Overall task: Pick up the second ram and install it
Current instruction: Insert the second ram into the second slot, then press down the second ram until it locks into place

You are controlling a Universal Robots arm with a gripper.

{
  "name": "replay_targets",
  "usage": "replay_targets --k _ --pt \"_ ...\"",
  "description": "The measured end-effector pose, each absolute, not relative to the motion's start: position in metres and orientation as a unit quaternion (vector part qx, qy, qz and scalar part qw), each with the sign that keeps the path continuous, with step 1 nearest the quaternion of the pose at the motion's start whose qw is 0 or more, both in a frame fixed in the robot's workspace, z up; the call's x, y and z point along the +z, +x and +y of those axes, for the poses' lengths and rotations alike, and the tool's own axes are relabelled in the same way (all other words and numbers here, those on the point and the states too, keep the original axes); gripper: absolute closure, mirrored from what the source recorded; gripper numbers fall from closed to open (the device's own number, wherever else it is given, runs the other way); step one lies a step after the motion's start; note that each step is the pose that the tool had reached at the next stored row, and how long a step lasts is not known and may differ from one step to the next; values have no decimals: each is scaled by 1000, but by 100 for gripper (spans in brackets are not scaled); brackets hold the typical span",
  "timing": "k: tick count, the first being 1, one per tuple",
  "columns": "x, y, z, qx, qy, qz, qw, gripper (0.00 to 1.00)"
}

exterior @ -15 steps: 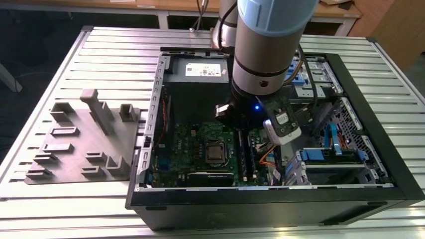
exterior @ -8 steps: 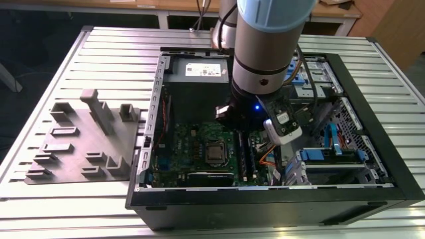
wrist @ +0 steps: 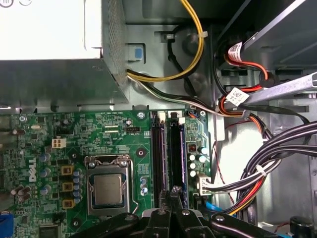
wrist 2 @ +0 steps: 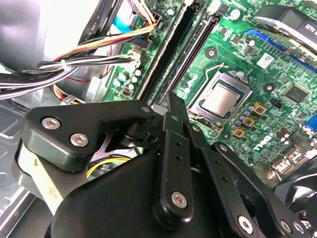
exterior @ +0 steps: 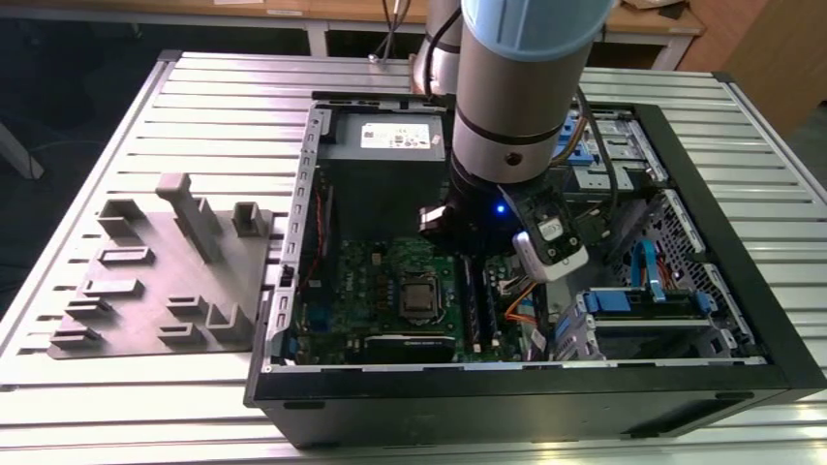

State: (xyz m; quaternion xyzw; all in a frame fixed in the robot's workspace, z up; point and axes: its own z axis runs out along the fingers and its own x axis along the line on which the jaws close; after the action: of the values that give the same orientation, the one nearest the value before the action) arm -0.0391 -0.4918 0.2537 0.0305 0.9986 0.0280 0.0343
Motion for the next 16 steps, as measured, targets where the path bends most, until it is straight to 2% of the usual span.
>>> replay_targets --k 16 --pt "254 -39 -492 18 30 999 35 93"
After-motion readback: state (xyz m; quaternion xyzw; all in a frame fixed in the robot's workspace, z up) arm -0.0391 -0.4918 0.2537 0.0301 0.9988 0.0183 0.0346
